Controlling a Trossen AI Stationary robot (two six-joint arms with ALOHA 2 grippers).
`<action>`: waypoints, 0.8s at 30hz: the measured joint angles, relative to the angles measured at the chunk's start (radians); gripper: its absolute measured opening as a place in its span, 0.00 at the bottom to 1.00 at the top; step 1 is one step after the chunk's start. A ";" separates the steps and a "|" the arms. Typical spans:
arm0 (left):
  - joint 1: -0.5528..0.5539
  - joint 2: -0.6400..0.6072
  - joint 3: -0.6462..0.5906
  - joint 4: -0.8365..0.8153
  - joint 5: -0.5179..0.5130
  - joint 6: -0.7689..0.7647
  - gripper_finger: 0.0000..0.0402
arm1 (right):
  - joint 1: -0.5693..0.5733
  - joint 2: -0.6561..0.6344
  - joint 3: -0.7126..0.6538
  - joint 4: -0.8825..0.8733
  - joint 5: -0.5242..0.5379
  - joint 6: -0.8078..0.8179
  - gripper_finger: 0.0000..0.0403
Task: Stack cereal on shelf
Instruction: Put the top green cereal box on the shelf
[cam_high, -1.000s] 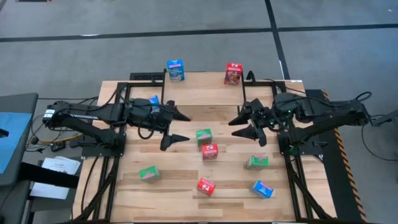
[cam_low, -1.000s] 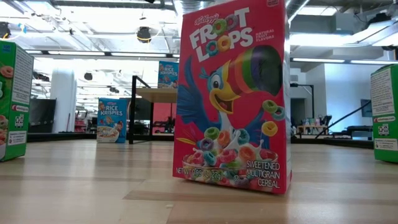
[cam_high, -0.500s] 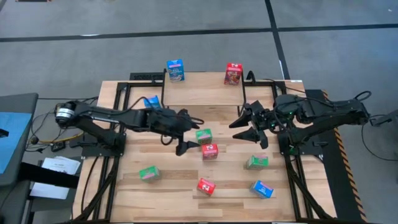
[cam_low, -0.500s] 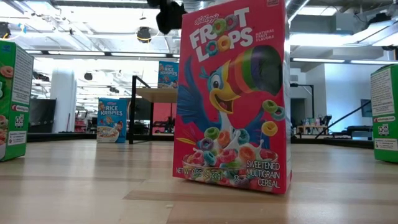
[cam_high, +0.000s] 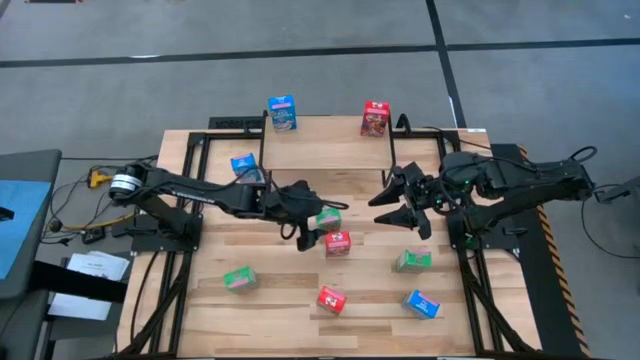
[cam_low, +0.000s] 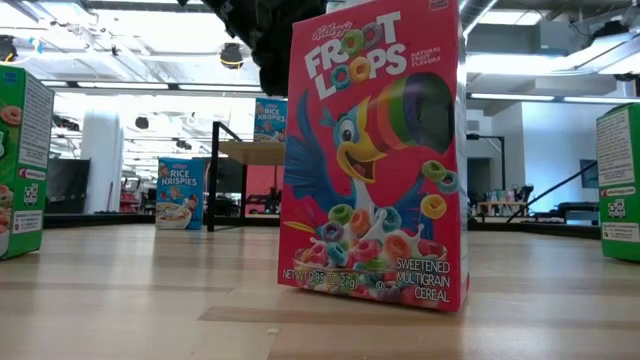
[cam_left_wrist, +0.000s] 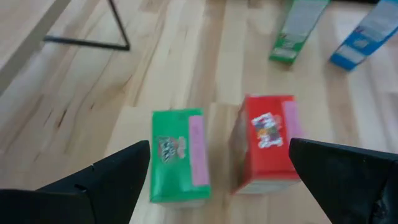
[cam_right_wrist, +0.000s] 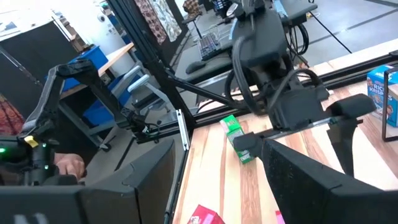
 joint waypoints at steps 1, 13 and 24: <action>0.000 0.007 0.000 0.003 -0.018 0.000 0.93 | 0.000 0.000 0.000 -0.005 0.000 0.000 0.66; 0.000 0.024 0.000 -0.030 -0.145 -0.017 0.92 | 0.000 0.004 0.000 -0.032 0.000 0.000 0.66; 0.000 0.058 0.000 -0.047 -0.138 -0.024 0.92 | 0.000 0.047 0.000 -0.028 0.000 0.001 0.66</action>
